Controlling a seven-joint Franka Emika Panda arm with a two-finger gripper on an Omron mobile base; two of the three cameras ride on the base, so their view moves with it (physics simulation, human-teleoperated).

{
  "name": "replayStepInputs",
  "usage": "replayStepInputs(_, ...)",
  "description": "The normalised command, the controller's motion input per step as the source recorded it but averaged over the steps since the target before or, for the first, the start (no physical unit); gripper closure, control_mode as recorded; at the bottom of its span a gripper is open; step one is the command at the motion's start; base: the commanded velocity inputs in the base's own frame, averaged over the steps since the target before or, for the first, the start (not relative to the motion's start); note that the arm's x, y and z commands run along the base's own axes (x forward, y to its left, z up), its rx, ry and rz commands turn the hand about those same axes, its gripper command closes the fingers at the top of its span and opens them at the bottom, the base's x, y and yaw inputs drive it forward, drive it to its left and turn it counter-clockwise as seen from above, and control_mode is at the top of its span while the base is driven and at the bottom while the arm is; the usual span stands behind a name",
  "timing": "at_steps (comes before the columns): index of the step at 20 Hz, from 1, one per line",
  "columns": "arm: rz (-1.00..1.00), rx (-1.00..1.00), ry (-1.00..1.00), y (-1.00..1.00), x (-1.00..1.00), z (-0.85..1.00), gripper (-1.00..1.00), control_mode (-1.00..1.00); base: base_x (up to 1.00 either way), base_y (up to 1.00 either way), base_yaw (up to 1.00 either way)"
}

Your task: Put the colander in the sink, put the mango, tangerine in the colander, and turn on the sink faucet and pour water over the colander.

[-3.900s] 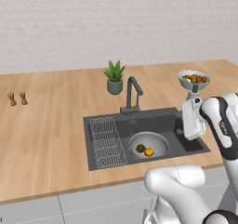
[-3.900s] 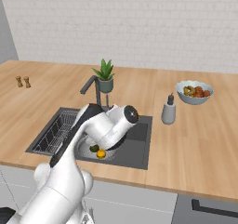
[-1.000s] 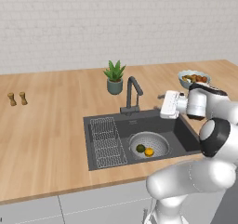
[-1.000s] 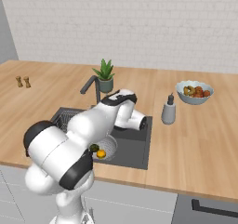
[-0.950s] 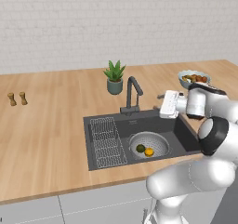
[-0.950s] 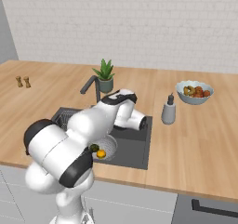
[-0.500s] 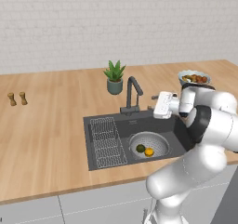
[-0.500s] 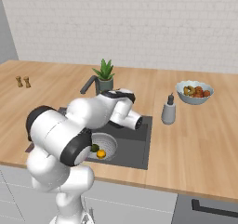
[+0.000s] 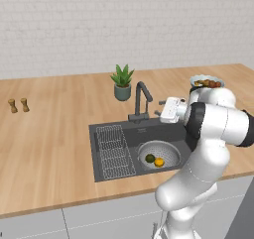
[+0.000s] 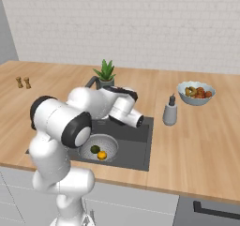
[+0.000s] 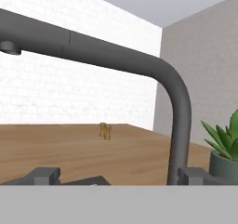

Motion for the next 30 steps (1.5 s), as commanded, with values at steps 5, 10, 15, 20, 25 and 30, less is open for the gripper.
replayStepInputs(5, 0.00, 0.05, 0.03, 0.03, 0.22, -0.14, -1.00, -1.00, 0.00, 0.00, 0.00)
replayStepInputs(10, 0.00, 0.03, 0.00, 0.03, 0.31, -0.09, -1.00, -1.00, 0.00, 0.00, 0.00)
replayStepInputs(15, 0.00, 0.01, 0.00, 0.01, 0.27, -0.11, -1.00, -1.00, 0.00, 0.00, 0.00)
replayStepInputs(20, 0.00, 0.00, 0.00, 0.01, 0.23, -0.13, -1.00, -1.00, 0.00, 0.00, 0.00)
replayStepInputs(25, -0.02, 0.00, 0.00, 0.07, 0.36, -0.09, -1.00, -1.00, 0.00, 0.00, 0.00)
replayStepInputs(30, -0.05, 0.00, 0.00, 0.07, 0.38, -0.10, -1.00, -1.00, 0.00, 0.00, 0.00)
